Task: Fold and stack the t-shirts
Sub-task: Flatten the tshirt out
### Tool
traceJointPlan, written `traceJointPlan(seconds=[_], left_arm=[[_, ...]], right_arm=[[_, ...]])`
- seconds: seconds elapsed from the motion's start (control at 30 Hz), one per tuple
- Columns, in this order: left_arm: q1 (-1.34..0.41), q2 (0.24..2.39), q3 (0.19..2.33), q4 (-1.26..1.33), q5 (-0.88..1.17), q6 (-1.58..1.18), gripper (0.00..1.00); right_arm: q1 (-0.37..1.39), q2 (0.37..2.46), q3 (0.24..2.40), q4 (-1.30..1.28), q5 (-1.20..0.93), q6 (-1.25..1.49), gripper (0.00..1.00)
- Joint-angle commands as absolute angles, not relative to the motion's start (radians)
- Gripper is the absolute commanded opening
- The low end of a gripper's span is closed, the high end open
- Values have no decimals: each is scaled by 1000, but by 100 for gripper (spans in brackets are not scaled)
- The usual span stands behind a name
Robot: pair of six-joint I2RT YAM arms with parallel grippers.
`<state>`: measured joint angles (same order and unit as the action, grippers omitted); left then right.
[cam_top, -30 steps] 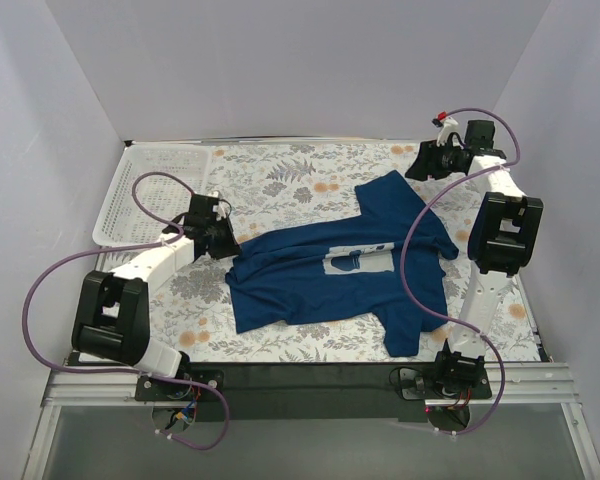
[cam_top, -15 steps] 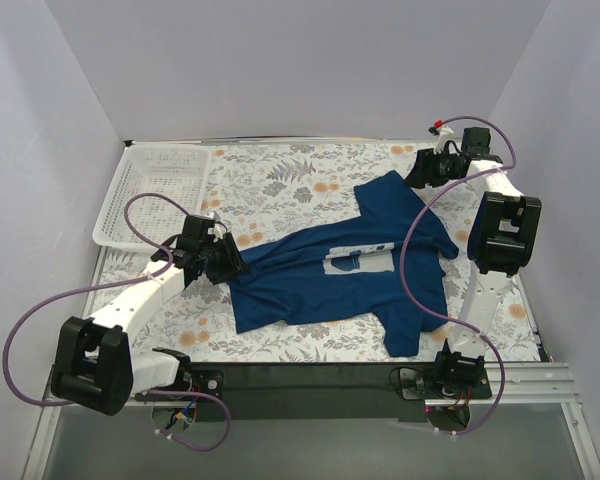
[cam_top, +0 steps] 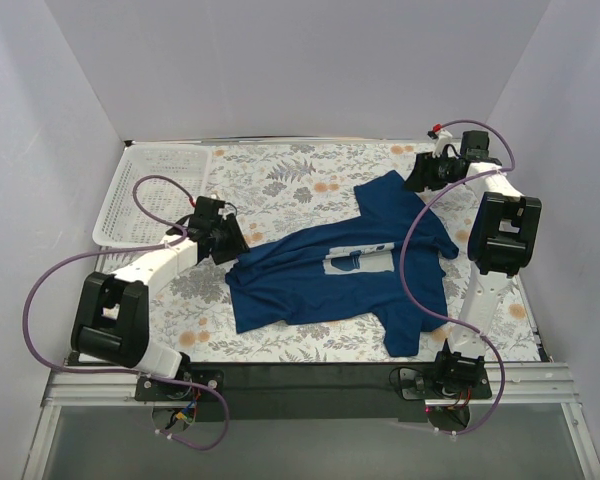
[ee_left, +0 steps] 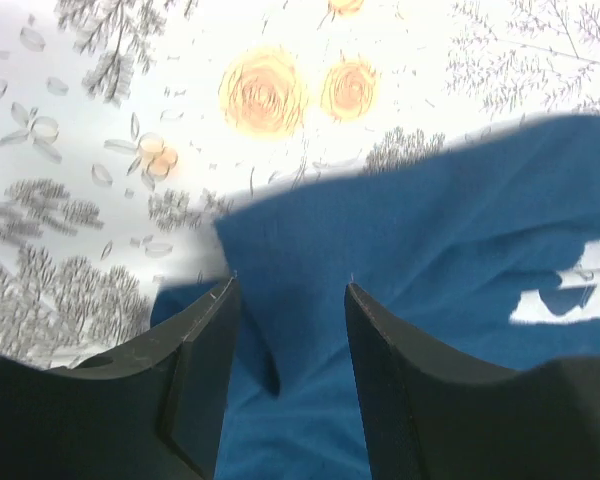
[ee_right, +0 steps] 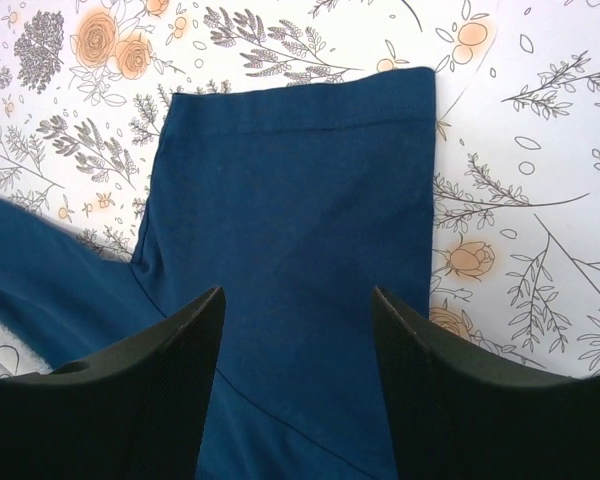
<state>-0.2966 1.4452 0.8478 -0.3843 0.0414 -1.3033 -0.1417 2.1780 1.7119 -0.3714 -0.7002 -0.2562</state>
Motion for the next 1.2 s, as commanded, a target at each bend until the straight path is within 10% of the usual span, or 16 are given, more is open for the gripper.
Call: traceJointPlan(seconds=[0.0,0.17,0.33,0.93,1.17], left_arm=[[-291,1518,914,-345,27,-1313,41],[-291,1513,878,-350,57,-1305,33],[-293,1520,884,-327,129,-1292,0],[-304,1356,678,-425,115,-1289,2],[-304,1250,749,-454,29,-1282,30]], right_arm=[[-141,2106,1700,-367,-721,-272,57],[-147,2105,1707,-367,-729,-268,57],[-147,2102,1707,-367,-741,-253,57],[-175,2016,1623,-367,-775,-259,57],[-187,1987,1583,-367,-784,-267,57]])
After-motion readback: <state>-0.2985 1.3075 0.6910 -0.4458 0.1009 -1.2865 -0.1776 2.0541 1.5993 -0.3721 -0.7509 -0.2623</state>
